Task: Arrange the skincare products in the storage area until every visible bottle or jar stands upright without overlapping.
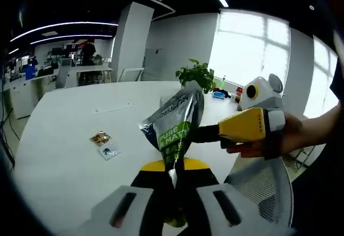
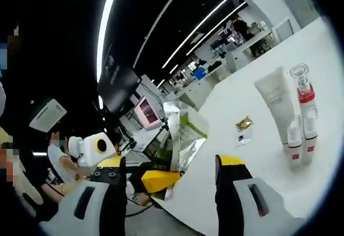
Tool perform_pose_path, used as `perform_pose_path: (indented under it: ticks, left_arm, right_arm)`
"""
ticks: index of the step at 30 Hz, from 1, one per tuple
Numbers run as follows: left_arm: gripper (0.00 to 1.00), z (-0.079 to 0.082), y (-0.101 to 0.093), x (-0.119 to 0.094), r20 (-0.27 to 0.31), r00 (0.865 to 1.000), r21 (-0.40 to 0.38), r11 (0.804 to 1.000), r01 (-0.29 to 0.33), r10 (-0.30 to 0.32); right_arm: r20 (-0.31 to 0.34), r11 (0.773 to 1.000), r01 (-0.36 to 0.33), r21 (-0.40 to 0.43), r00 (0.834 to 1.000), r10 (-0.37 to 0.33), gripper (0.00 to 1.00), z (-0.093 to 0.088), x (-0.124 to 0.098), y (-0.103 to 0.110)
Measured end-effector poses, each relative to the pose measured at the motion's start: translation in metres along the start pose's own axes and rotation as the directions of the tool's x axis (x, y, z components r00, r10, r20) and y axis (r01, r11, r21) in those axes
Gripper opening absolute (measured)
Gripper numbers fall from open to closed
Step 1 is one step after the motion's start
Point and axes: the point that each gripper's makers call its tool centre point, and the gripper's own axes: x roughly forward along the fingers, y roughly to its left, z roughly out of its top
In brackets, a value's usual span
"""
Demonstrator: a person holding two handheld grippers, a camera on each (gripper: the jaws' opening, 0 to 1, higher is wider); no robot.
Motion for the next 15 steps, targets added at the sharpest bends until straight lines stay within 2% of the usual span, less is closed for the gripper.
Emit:
perform_pose_path:
  ticks: [6, 9, 10, 11, 14, 15]
  left_arm:
    - [0.02, -0.007, -0.001, -0.009, -0.004, 1.0, -0.015, 1.0, -0.008, 0.008]
    - [0.02, -0.01, -0.003, -0.014, -0.014, 1.0, 0.008, 1.0, -0.018, 0.019]
    - [0.02, -0.011, -0.005, -0.015, -0.022, 1.0, 0.029, 0.999, -0.02, 0.021]
    - [0.03, -0.013, -0.007, -0.015, -0.027, 0.999, 0.036, 0.999, -0.016, 0.017]
    - [0.05, -0.009, -0.007, -0.019, -0.008, 1.0, 0.035, 0.999, -0.03, 0.03]
    - [0.06, -0.008, -0.006, -0.02, -0.004, 1.0, 0.031, 0.999, -0.026, 0.026]
  right_arm:
    - [0.027, 1.0, -0.014, 0.016, 1.0, 0.013, 0.41, -0.002, 0.004, 0.008]
    - [0.042, 0.999, -0.015, 0.045, 0.999, 0.013, 0.37, -0.002, 0.006, 0.009]
    - [0.04, 0.998, -0.019, 0.059, 0.999, 0.017, 0.32, -0.004, 0.007, 0.011]
    - [0.041, 0.997, -0.044, 0.07, 0.998, 0.042, 0.22, -0.004, 0.007, 0.015]
    - [0.065, 0.983, -0.071, 0.171, 0.996, 0.061, 0.18, -0.004, 0.007, 0.022]
    - [0.064, 0.987, -0.066, 0.146, 0.996, 0.057, 0.17, -0.003, 0.006, 0.021]
